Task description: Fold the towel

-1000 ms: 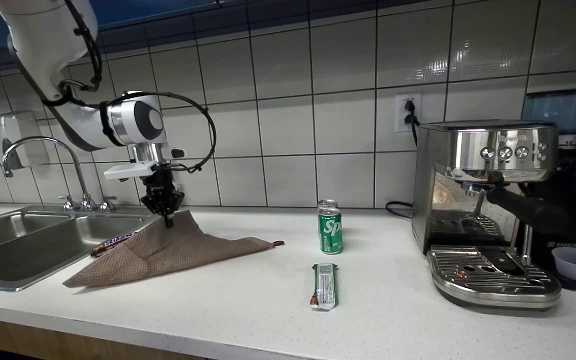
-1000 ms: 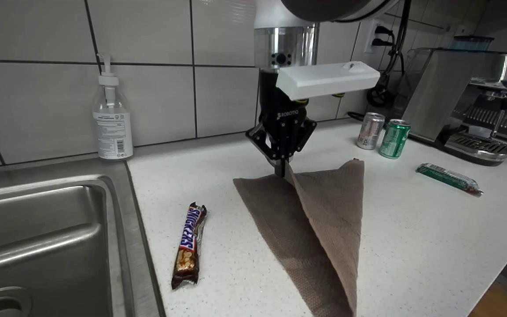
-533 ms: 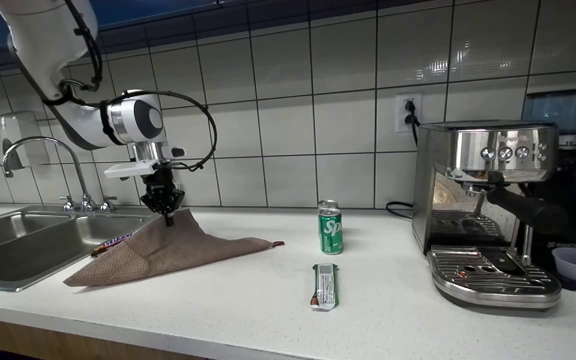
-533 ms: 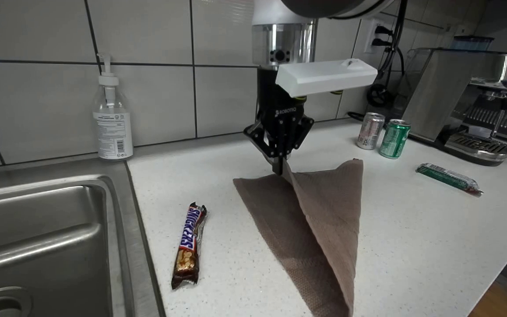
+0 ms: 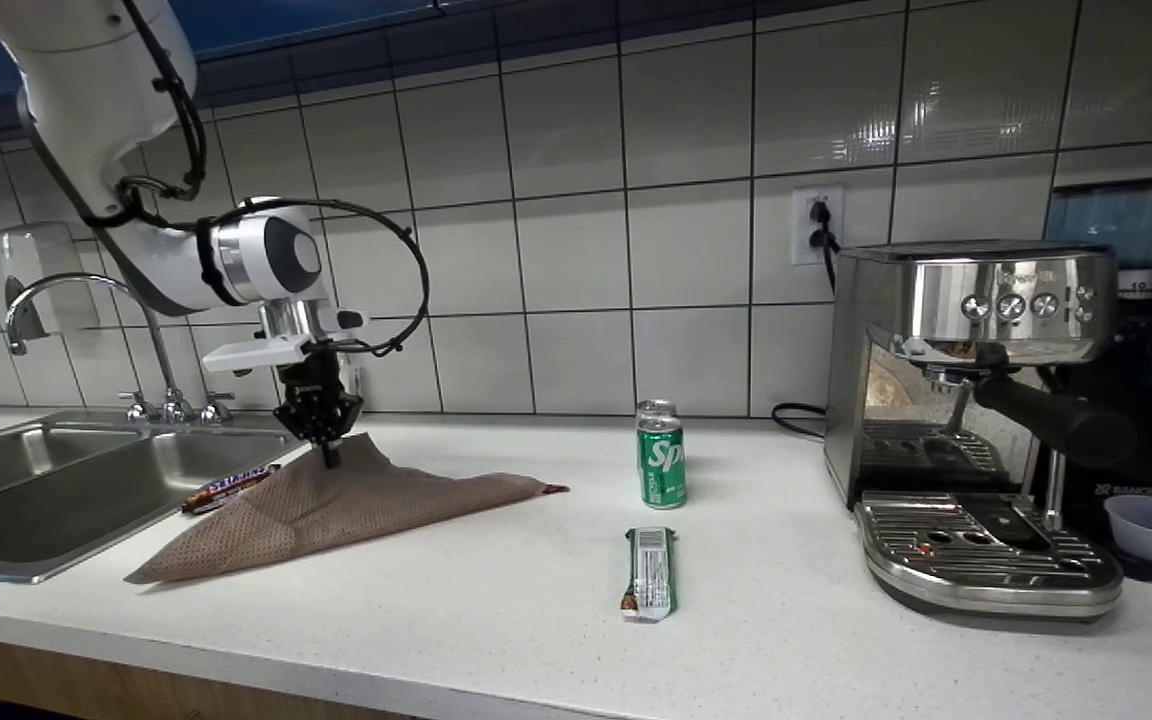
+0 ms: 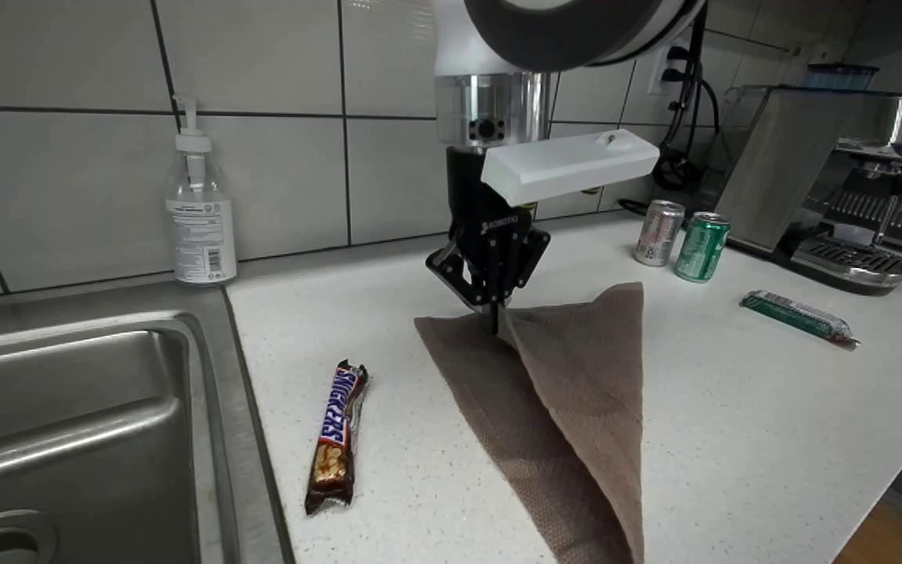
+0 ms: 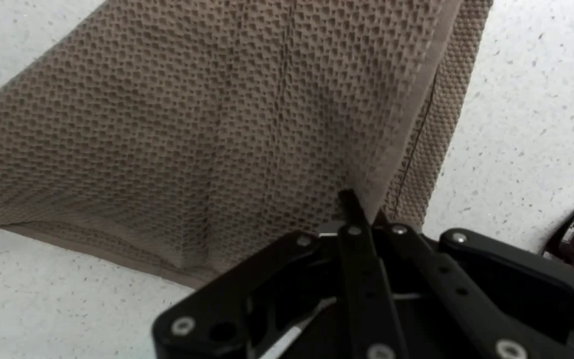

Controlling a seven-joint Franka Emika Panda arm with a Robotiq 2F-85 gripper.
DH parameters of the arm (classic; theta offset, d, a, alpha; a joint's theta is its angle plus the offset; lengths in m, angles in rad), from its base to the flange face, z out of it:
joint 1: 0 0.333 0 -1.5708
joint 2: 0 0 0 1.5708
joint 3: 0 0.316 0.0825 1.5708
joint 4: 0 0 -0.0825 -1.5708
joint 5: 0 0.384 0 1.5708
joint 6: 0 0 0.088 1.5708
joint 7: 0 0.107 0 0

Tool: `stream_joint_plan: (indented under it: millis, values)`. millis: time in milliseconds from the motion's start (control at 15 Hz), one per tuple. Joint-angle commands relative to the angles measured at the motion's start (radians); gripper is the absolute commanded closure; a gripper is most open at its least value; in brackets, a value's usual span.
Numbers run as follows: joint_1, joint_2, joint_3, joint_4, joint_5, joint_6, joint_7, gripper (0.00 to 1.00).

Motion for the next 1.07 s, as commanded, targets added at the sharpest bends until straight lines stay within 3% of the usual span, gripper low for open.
stream_joint_plan:
  millis: [0,1000]
  values:
    - [0.019,0.034,-0.012,0.047,-0.020,-0.040,-0.018,0.99]
    - [0.025,0.101,-0.028,0.114,-0.016,-0.070,-0.008,0.99]
